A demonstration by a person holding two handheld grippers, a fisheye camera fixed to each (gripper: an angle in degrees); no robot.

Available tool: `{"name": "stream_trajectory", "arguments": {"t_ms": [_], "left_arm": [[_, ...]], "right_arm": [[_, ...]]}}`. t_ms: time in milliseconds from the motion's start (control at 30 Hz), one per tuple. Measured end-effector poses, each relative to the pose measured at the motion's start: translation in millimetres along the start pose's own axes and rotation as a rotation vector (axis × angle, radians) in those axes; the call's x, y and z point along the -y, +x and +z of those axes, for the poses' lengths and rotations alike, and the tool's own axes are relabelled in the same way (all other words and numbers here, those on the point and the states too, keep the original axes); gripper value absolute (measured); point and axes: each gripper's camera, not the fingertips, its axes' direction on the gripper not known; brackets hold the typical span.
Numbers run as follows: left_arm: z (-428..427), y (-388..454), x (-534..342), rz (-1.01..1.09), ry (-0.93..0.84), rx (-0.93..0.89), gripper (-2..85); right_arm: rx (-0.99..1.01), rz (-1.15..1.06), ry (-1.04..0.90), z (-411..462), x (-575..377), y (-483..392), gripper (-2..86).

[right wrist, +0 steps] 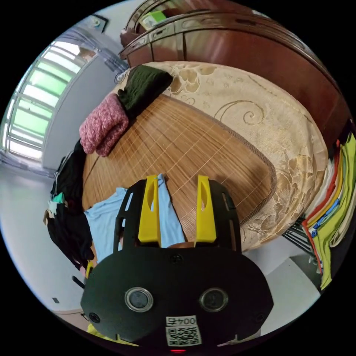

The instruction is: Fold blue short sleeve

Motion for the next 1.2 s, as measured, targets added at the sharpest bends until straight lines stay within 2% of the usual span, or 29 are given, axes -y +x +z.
{"name": "stream_trajectory", "arguments": {"t_ms": [33, 133, 267, 333, 467, 767, 967, 1200], "left_arm": [[-1.4, 3.2, -14.4, 0.016, -0.008, -0.014, 8.1], [1.1, 15.7, -40.8, 0.097, -0.035, -0.034, 7.4], [8.0, 25.8, -58.1, 0.161, -0.051, -0.040, 6.0], [9.1, 25.3, -60.6, 0.168, -0.032, -0.024, 4.9], [14.6, 19.9, -56.1, 0.201, -0.043, -0.015, 4.7], [32.2, 10.0, -42.1, 0.277, -0.068, -0.113, 8.1], [44.3, 1.8, -39.7, 0.293, -0.087, -0.179, 7.6], [51.7, -15.9, -45.2, 0.265, -0.116, -0.237, 2.3]], "right_arm": [[0.049, -0.062, 0.011, -7.5, -10.4, -12.5, 12.6], [0.153, -0.285, -0.122, -2.6, -57.9, -57.7, 11.2], [0.010, -0.572, -0.384, 42.5, -173.1, -116.4, 11.1], [-0.090, -0.631, -0.430, 59.6, -216.3, -128.5, 11.4], [-0.241, -0.678, -0.423, 74.7, -281.2, -141.0, 11.5], [-0.398, -0.668, -0.389, 84.9, -333.5, -162.2, 11.4], [-0.412, -0.648, -0.390, 81.7, -350.8, -165.3, 11.4], [-0.398, -0.648, -0.396, 72.8, -366.9, -160.0, 11.4]]}}
